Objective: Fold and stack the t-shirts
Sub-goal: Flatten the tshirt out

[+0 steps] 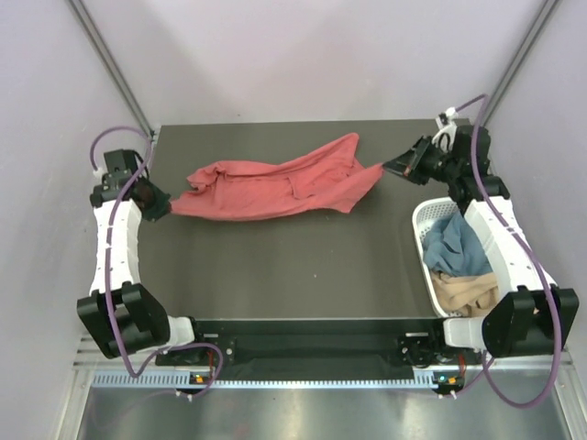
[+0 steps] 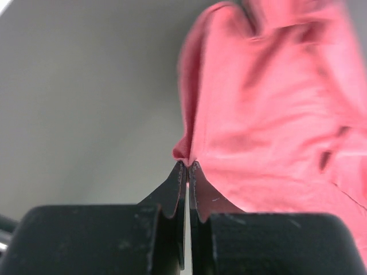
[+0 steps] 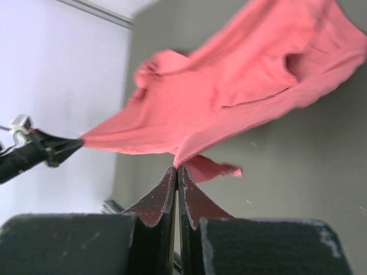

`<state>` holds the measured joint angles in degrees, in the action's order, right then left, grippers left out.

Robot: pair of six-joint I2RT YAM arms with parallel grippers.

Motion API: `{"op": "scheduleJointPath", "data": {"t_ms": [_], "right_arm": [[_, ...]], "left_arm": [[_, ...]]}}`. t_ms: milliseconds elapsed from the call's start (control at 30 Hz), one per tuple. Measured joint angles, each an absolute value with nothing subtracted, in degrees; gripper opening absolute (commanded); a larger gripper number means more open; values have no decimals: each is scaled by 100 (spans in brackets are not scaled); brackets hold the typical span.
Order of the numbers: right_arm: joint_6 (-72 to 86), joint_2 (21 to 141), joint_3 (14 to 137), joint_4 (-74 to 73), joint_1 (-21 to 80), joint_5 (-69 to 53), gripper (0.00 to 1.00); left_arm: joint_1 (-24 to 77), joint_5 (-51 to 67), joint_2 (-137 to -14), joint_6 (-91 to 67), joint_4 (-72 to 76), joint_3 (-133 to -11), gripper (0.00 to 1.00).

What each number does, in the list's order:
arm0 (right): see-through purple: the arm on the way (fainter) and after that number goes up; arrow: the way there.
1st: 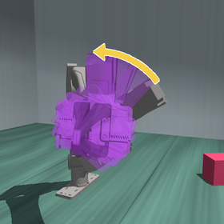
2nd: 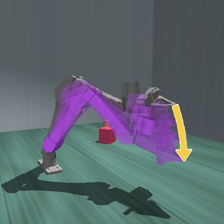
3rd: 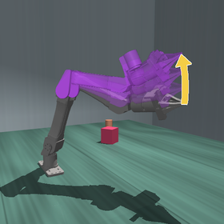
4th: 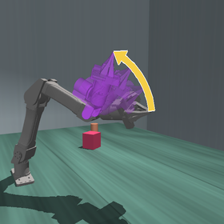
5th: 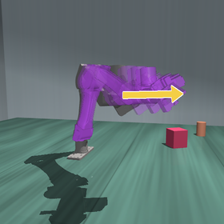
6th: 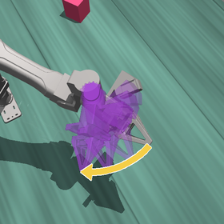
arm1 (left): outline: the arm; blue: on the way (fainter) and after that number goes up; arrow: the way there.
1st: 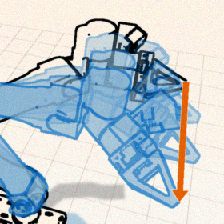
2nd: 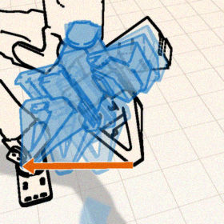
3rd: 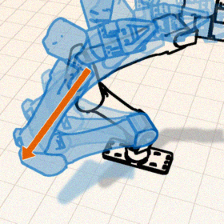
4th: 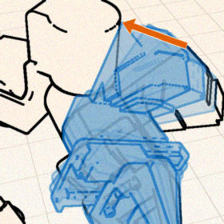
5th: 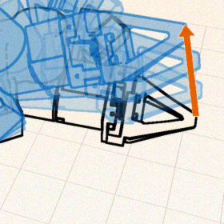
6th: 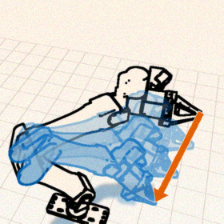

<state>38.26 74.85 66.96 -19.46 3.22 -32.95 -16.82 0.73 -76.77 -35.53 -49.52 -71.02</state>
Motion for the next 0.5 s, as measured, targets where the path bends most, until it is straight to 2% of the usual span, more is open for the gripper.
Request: {"op": "scheduleJointPath", "data": {"t_ms": [267,500], "right_arm": [[4230,7076,8016,-1806,303,-3607,0],[4171,6386,9089,-1846,281,-3380,0]], "left_arm": [[-1564,364,-7644,-3168,-5162,-8794,0],[-1170,38,-7609,-2853,-5323,-10735,0]]}}
